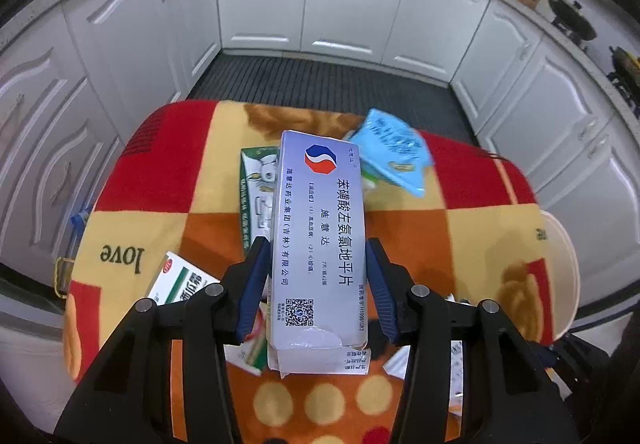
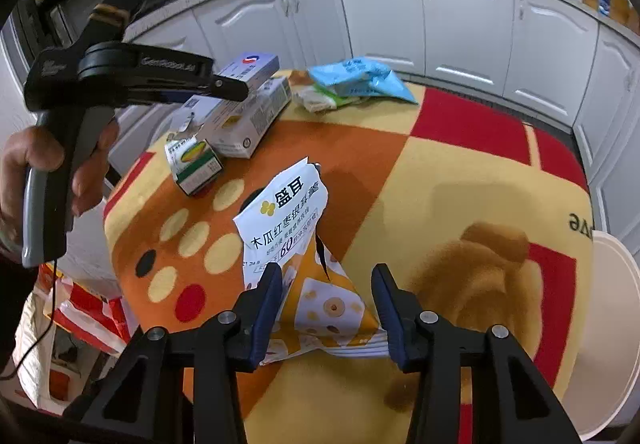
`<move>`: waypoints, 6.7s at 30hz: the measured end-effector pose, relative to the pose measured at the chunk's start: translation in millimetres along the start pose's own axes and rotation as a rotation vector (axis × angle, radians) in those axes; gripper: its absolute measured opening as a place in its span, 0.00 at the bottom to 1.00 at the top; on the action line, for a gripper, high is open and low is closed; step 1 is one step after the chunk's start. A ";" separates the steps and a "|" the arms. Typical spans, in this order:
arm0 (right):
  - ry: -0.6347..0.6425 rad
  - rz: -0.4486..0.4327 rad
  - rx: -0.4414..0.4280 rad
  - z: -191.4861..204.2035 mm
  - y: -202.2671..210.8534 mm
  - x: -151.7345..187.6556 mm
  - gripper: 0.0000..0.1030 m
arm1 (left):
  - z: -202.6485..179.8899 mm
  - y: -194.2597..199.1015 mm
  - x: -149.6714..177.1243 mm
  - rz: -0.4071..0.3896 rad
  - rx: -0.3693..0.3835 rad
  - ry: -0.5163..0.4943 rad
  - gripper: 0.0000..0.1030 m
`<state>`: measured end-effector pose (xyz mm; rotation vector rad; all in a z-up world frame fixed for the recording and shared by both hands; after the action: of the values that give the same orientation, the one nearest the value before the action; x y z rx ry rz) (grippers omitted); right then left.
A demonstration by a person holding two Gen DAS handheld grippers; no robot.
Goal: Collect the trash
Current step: 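Grasp the white medicine box with the left tool while the right tool grasps the printed snack bag, then carry medicine box and snack bag to the bucket and open both tools, then grasp the green-and-white milk carton with the left tool while the right tool grasps the blue snack bag, then carry milk carton and blue bag over the bucket and open both tools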
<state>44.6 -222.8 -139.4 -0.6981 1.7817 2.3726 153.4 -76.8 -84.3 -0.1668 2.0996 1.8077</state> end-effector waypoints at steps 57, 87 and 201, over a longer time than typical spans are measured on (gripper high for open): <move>-0.620 -0.159 0.267 -240.5 108.3 130.3 0.41 | -320.2 -68.9 73.9 0.139 0.250 -0.434 0.45; -0.665 -0.093 0.257 -245.0 102.1 140.7 0.51 | -321.5 -67.8 66.6 0.121 0.301 -0.394 0.63; -0.324 0.047 -0.075 -71.8 28.7 10.2 0.25 | -94.4 -32.9 37.5 0.078 0.125 -0.176 0.49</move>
<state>47.3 -300.6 -133.5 -0.2593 1.5972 2.4243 110.8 -169.0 -117.1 0.1040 2.1111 1.6609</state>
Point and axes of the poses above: each gripper's, at about its wrist camera, not at the fingertips, and y roughly against the way its jaws point, z to its left, x to its underside, the point moved 7 cm from there along -y, roughly the way its jaws point, and after that the axes turned 12 degrees about z, right-handed, at the moved point
